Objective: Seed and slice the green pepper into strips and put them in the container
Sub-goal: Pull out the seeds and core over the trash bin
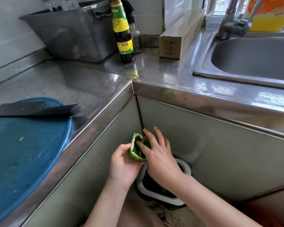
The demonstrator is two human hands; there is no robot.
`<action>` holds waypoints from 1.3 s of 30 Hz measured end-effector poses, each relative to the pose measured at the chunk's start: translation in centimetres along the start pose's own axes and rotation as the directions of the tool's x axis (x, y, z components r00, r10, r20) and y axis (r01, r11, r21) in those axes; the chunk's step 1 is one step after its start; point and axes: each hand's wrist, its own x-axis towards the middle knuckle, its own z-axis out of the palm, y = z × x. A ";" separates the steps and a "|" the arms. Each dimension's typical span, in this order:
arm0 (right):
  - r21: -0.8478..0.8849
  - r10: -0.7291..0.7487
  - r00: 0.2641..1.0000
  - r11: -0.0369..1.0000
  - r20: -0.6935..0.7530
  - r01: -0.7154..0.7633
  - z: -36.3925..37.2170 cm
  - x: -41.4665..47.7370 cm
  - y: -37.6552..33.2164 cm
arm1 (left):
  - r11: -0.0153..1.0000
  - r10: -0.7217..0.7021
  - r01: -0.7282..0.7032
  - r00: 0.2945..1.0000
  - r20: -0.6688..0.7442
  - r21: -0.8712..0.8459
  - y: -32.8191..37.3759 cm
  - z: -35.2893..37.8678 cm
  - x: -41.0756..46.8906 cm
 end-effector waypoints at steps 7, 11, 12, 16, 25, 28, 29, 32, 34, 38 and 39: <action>0.179 0.052 0.998 0.982 0.023 -0.056 -0.8 -0.2 -0.2 | 1.000 0.019 -0.019 0.999 0.026 -0.013 0.5 1.0 -0.1; 0.084 0.055 0.998 0.995 0.038 -0.058 -1.1 0.9 0.1 | 0.999 0.032 -0.032 0.999 0.042 -0.003 0.6 1.7 -0.2; 0.081 0.049 0.998 0.995 0.042 -0.052 -1.3 1.0 0.2 | 0.999 0.034 -0.034 0.998 0.046 -0.002 0.6 1.7 -0.2; 0.056 0.026 0.994 0.998 0.109 -0.032 -2.1 1.3 0.2 | 0.999 0.038 -0.038 0.999 0.014 0.013 0.5 1.5 -0.1; 0.097 0.056 0.990 0.993 0.131 -0.069 -1.7 0.7 -0.6 | 1.000 0.018 -0.018 1.000 0.009 0.020 0.4 0.7 -0.2; 0.170 0.059 0.985 0.982 0.159 -0.086 -2.1 0.7 -0.9 | 0.999 0.032 -0.033 0.998 0.051 0.017 0.8 0.9 -0.4; 0.187 0.060 0.985 0.978 0.165 -0.090 -2.2 0.6 -1.0 | 0.999 0.033 -0.034 0.997 0.065 0.014 0.9 0.9 -0.3; 0.221 0.073 0.988 0.970 0.136 -0.103 -1.9 0.4 -1.0 | 0.999 0.033 -0.034 0.998 0.058 0.029 1.0 1.1 -0.4; 0.203 0.091 0.993 0.973 0.078 -0.106 -1.6 0.4 -0.9 | 0.999 0.028 -0.029 0.999 0.040 0.045 0.9 1.3 -0.3; 0.166 0.098 0.991 0.980 0.092 -0.112 -2.1 0.8 -0.9 | 0.999 0.030 -0.031 0.999 0.033 0.035 0.6 1.6 -0.3; 0.161 0.097 0.989 0.980 0.109 -0.114 -2.3 0.9 -0.9 | 0.999 0.030 -0.031 0.999 0.030 0.031 0.6 1.6 -0.3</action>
